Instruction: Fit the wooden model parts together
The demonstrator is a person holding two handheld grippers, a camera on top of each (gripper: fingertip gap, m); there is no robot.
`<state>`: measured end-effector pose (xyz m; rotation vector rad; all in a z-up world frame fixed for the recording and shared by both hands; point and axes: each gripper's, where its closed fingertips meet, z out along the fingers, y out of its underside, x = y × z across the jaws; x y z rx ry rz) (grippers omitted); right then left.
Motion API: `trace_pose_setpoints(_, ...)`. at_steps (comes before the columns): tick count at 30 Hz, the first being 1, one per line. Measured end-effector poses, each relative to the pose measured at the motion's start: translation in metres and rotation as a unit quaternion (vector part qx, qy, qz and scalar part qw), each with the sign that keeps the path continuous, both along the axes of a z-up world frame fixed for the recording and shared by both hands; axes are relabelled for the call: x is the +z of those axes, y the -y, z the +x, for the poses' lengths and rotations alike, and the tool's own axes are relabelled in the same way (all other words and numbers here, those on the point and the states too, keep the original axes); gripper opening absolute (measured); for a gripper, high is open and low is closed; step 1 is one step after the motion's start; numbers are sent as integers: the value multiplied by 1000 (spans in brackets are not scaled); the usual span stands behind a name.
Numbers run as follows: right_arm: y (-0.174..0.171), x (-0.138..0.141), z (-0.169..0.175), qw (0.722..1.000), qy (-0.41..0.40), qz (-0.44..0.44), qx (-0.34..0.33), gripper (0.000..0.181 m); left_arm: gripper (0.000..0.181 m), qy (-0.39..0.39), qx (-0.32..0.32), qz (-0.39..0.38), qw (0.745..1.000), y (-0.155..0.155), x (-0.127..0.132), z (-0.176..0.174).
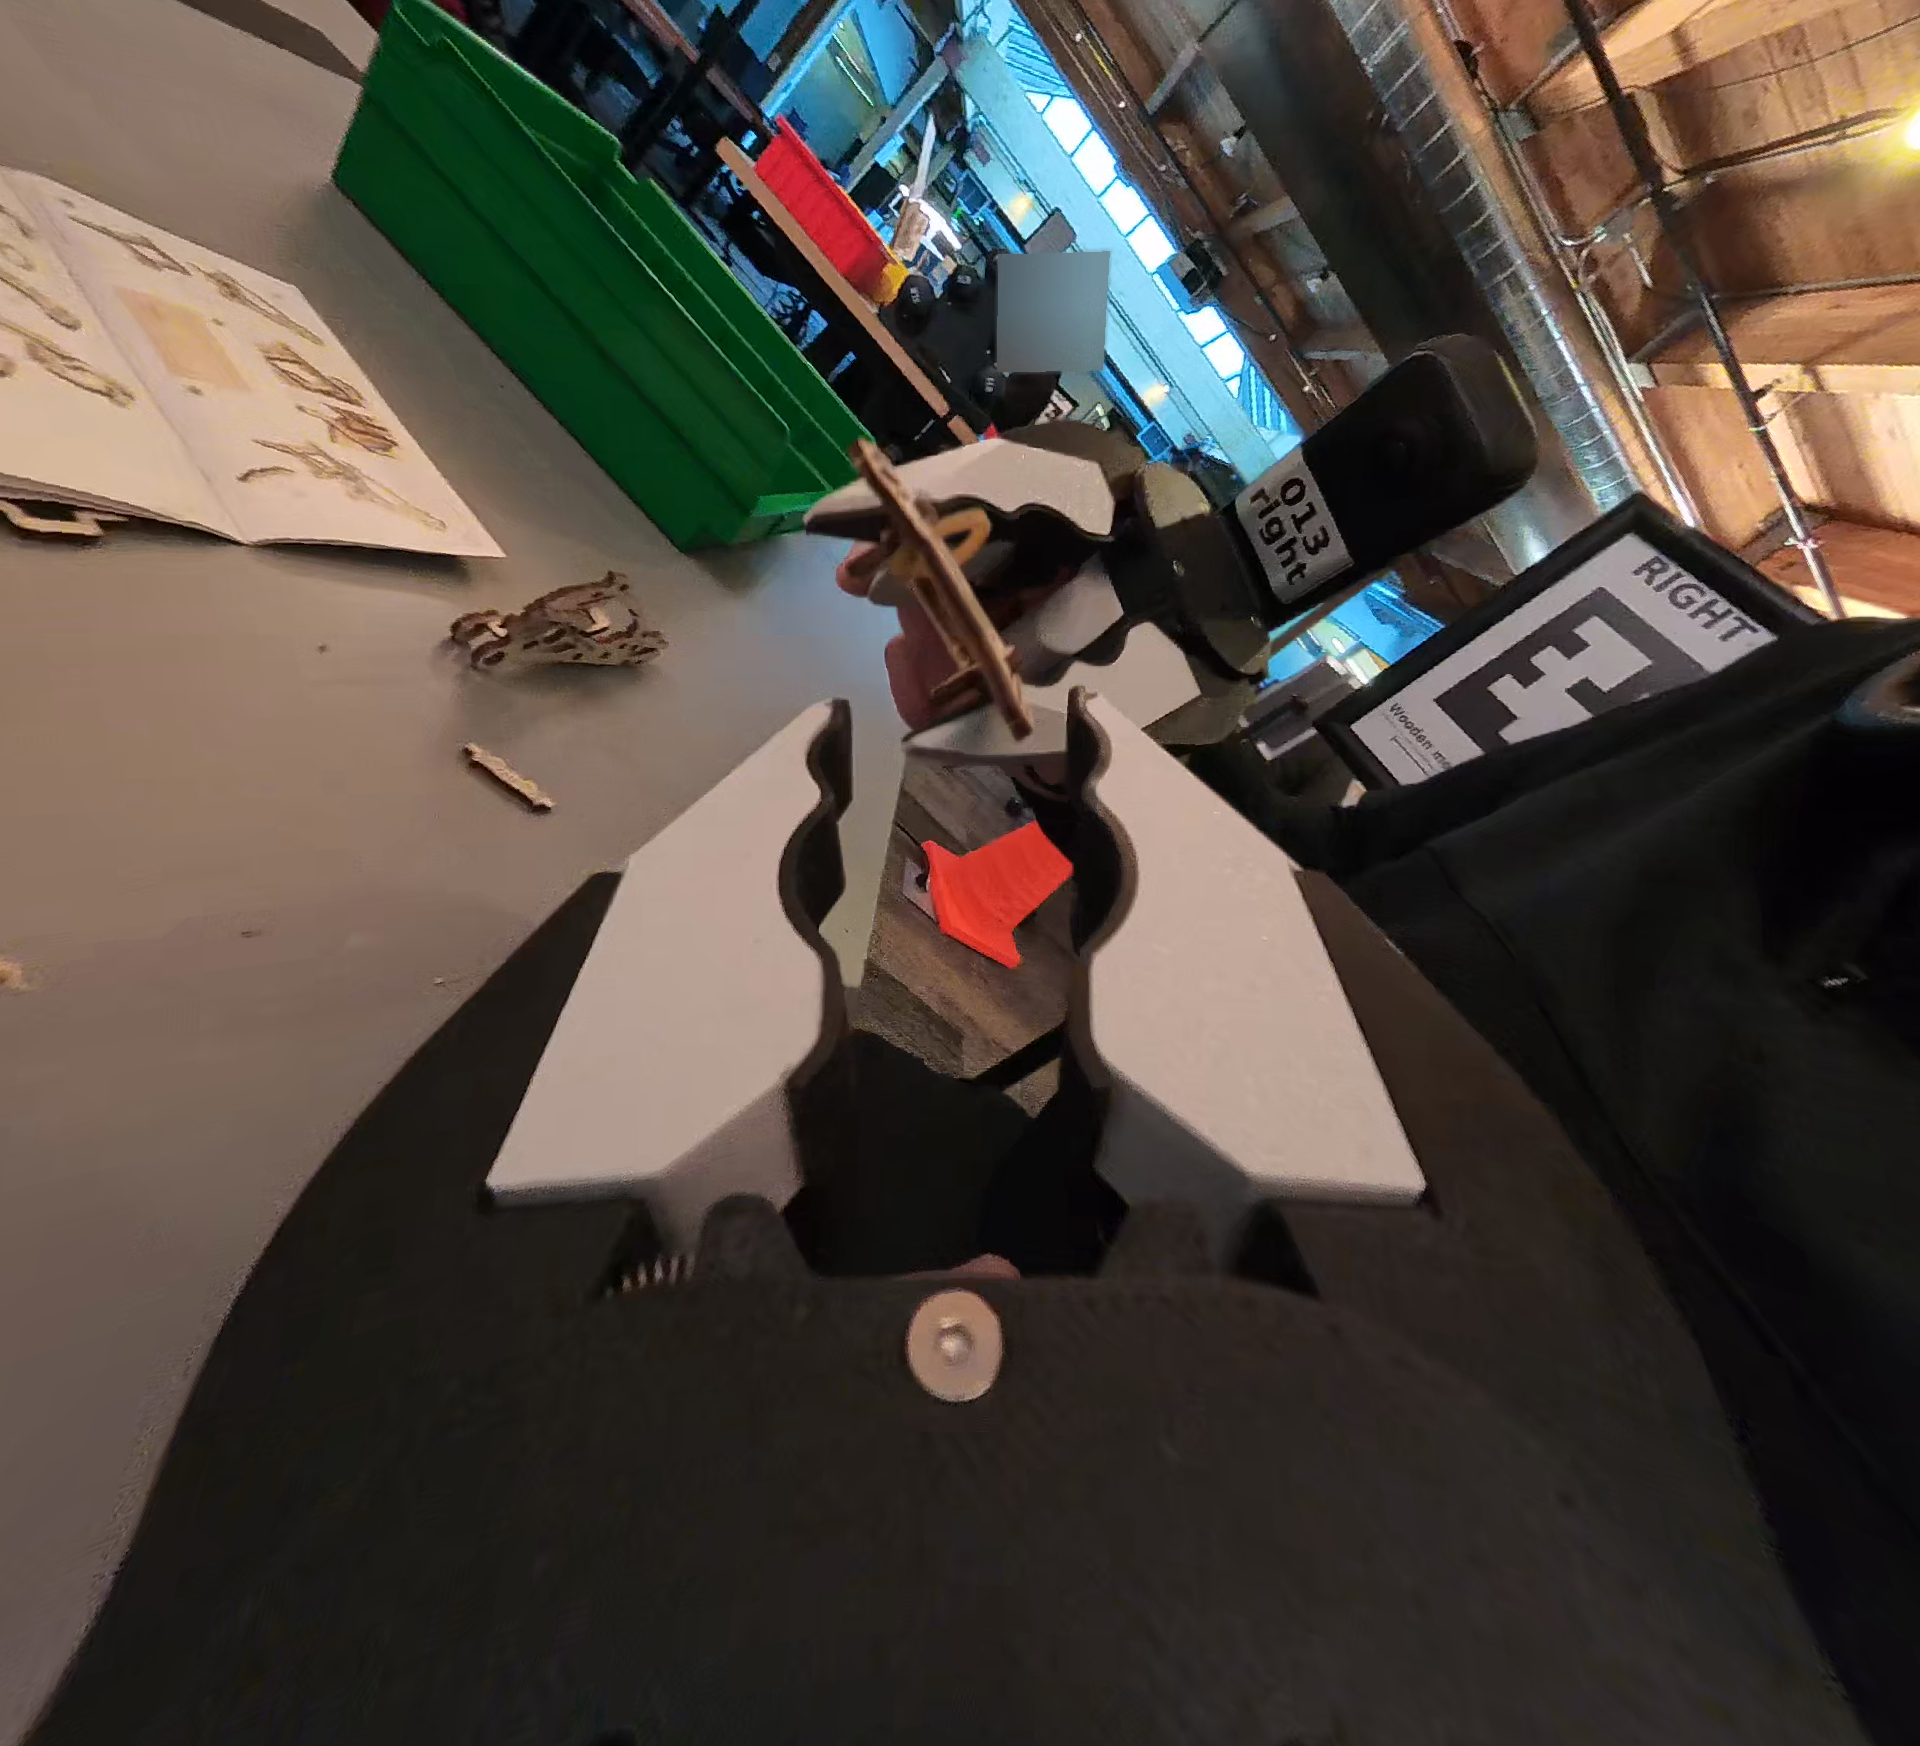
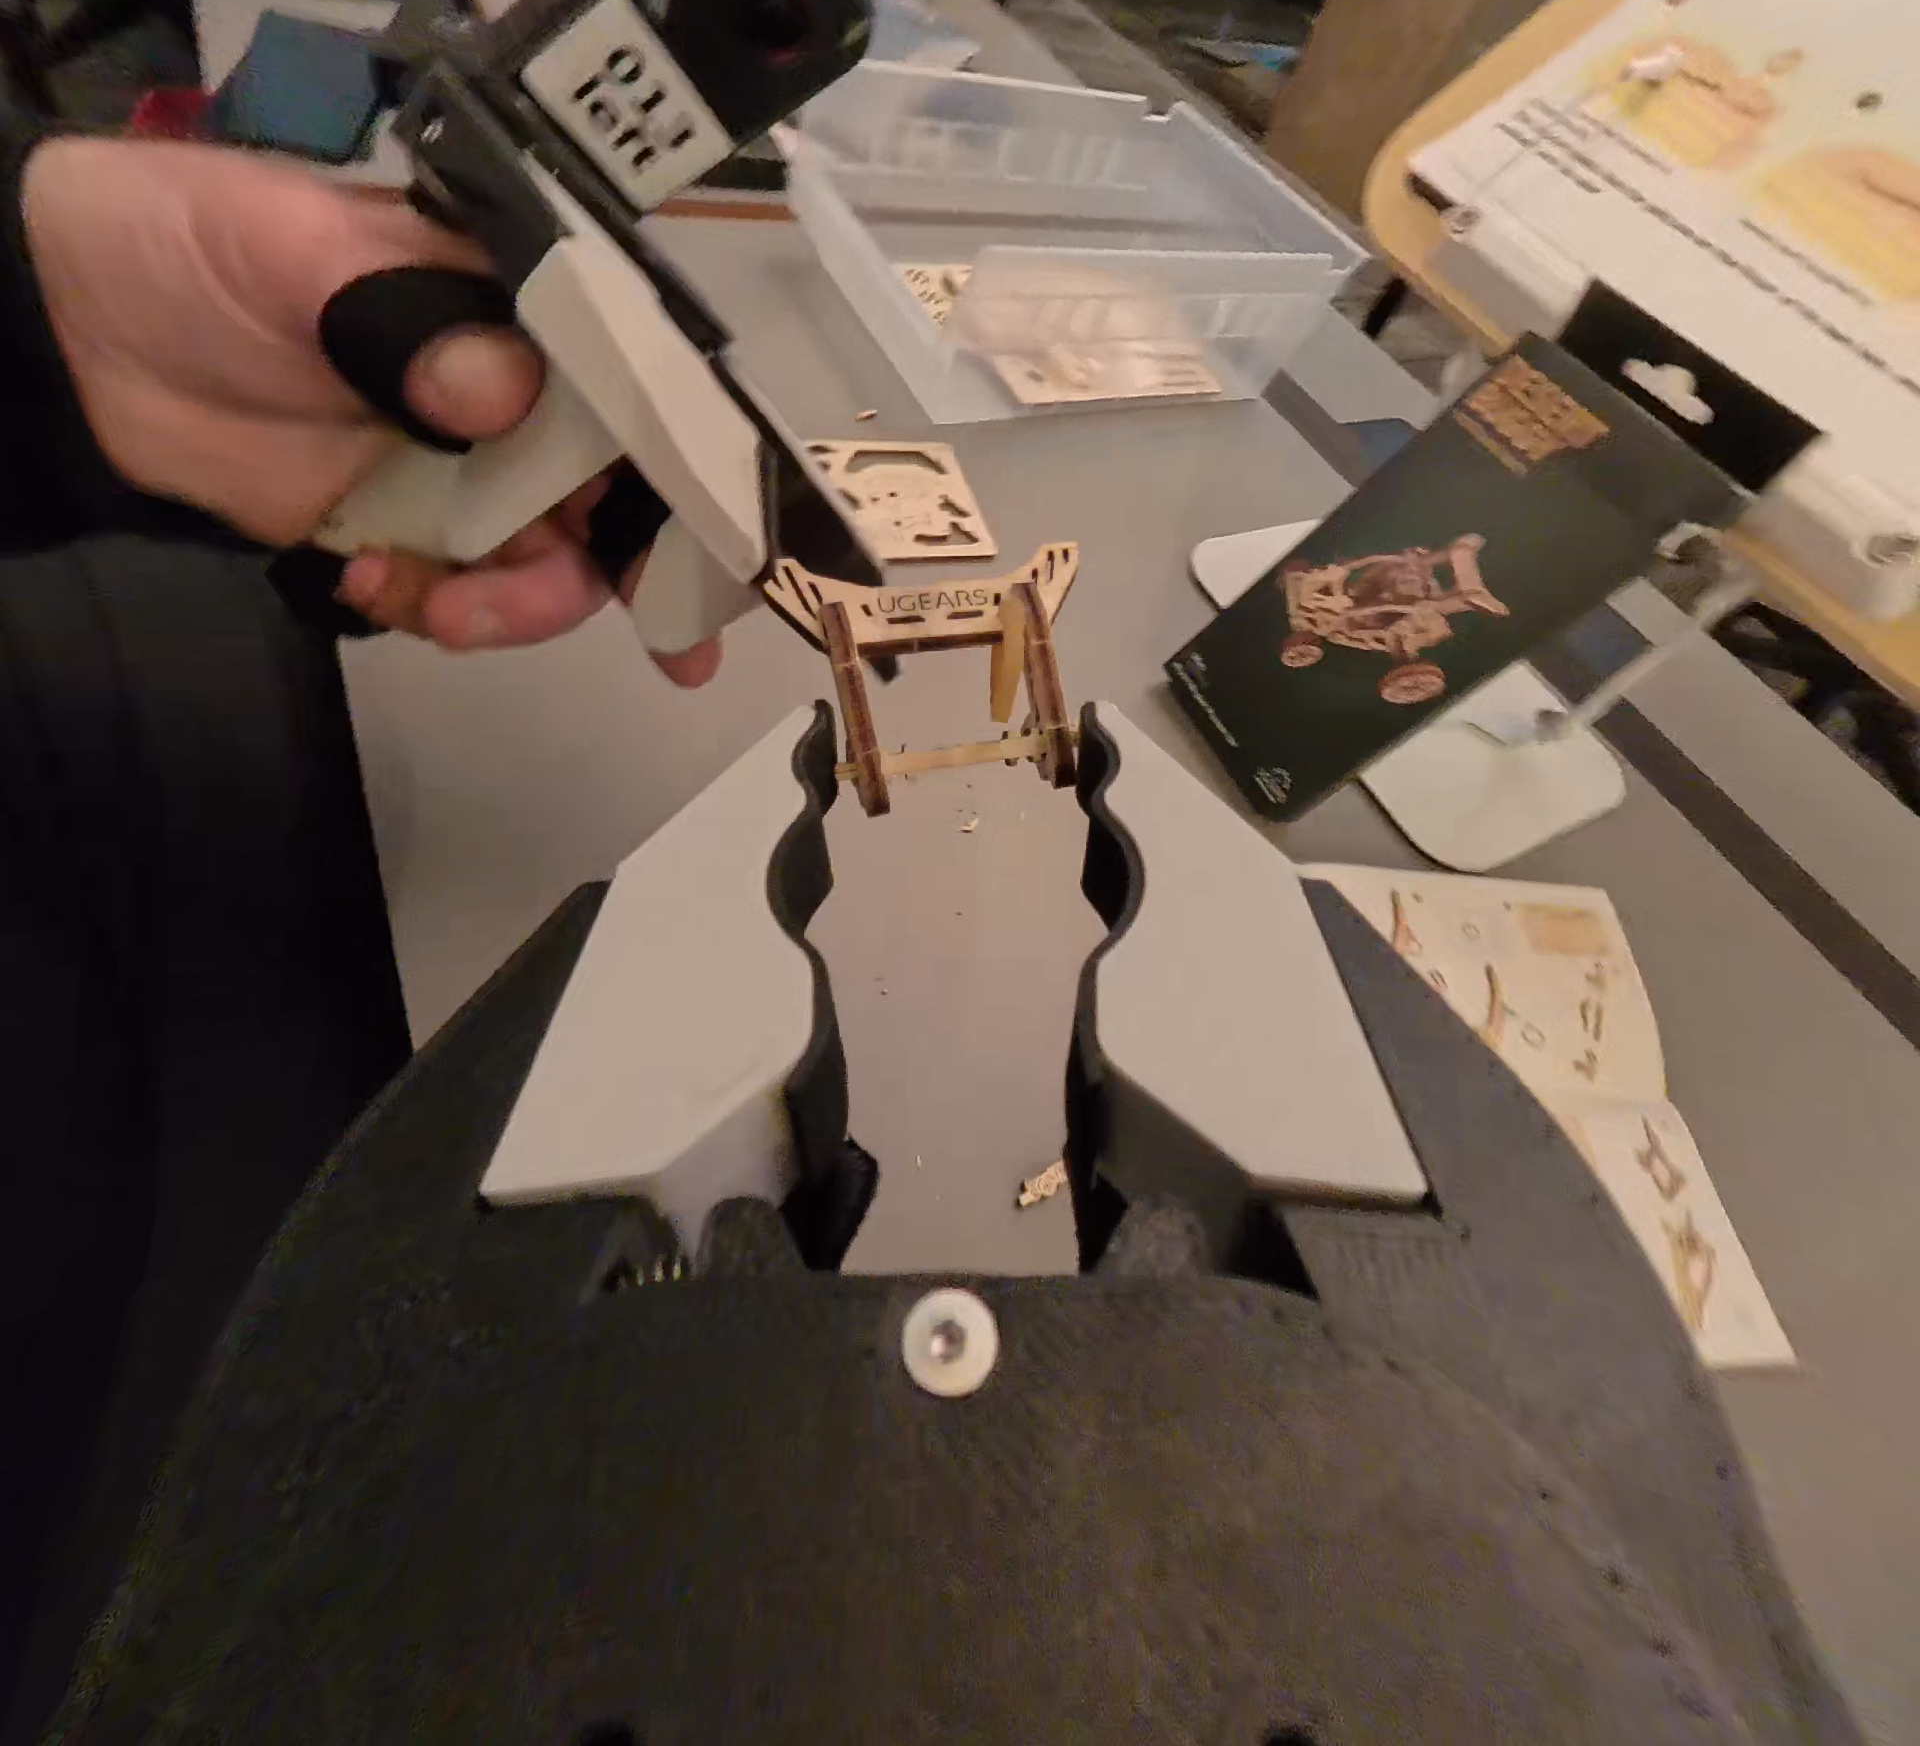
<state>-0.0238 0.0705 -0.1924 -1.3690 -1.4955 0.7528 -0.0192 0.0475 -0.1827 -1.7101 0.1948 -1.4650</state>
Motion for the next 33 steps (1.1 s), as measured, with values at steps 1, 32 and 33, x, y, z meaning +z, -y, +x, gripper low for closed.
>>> trace_pose_setpoints(1,-1,1,3,1000,-5,3,-14,44,37,2,-5,0,1000,1,0,5)
trace_pose_setpoints(32,36,-15,71,909,165,365,111,68,7,-164,-352,-41,921,30,-25,76)
trace_pose_setpoints(33,35,-17,69,903,173,376,120,67,7,-172,-367,-43,913,32,-26,78)
